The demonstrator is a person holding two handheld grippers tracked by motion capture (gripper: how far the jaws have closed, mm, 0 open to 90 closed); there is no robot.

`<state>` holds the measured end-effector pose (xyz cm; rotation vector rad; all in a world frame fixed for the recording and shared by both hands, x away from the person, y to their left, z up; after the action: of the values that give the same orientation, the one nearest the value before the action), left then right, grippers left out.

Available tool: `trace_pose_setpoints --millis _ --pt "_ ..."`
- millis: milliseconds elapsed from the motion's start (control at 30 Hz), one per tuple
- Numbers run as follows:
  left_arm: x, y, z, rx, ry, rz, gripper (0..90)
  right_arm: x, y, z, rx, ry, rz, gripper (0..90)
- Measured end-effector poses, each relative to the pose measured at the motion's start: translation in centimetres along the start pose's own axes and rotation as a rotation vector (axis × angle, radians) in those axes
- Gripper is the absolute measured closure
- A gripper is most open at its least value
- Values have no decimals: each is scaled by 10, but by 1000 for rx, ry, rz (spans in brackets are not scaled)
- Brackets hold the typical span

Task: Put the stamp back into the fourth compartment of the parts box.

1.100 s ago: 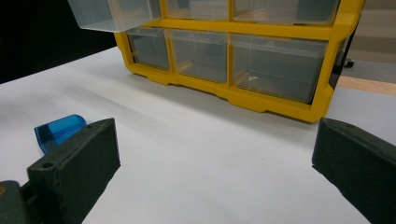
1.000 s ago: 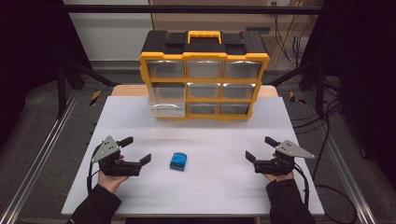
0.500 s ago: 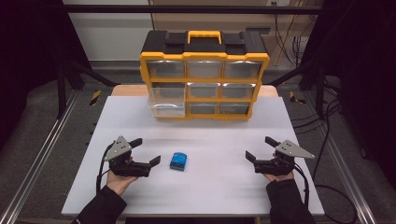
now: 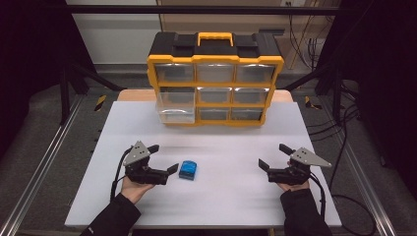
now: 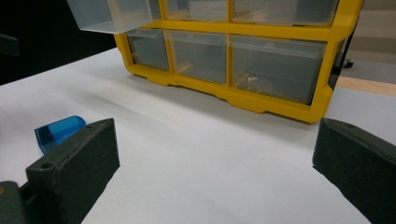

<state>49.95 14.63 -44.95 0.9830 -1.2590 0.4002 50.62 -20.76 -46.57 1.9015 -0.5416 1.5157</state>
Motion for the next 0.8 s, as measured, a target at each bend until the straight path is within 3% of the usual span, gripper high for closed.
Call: trace_pose_setpoints --millis 500,800 --pt "1 -34 21 -3 -34 -86 4 0 0 0 0 -3 0 4" --pt "-10 -49 25 7 -36 -154 2 0 0 0 0 -4 3 4"
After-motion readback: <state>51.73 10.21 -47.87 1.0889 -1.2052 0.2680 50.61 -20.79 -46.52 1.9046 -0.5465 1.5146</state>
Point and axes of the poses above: each handheld gripper's, and its own axes: y roughly backward along the jaws, x roughly out of its top, z roughly to its right, the point moved 8 cm from there along -y, roughly forward along the jaws, and after that the axes turned 10 degrees about x, right-handed, at the moved point
